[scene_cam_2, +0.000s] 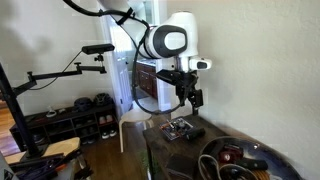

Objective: Move the object into the black tray

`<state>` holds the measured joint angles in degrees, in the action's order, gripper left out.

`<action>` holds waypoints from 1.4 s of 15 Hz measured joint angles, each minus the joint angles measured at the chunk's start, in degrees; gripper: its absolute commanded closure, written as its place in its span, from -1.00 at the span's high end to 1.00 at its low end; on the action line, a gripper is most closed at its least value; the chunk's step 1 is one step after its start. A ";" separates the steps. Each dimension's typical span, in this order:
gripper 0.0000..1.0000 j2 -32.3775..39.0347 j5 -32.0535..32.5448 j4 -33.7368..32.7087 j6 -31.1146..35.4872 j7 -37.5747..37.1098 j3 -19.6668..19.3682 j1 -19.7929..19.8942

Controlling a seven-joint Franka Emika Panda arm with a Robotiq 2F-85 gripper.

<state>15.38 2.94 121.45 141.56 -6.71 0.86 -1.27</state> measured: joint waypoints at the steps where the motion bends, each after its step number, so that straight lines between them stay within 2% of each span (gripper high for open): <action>1: 1.00 0.00 0.00 0.00 0.00 -0.02 0.00 0.00; 9: 1.00 2.26 -0.49 -1.17 0.27 -0.03 -0.01 0.00; 21: 1.00 15.94 -1.17 -14.34 0.42 -0.03 0.55 -0.41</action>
<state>31.31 1.77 107.12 141.98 -6.74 1.41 -1.69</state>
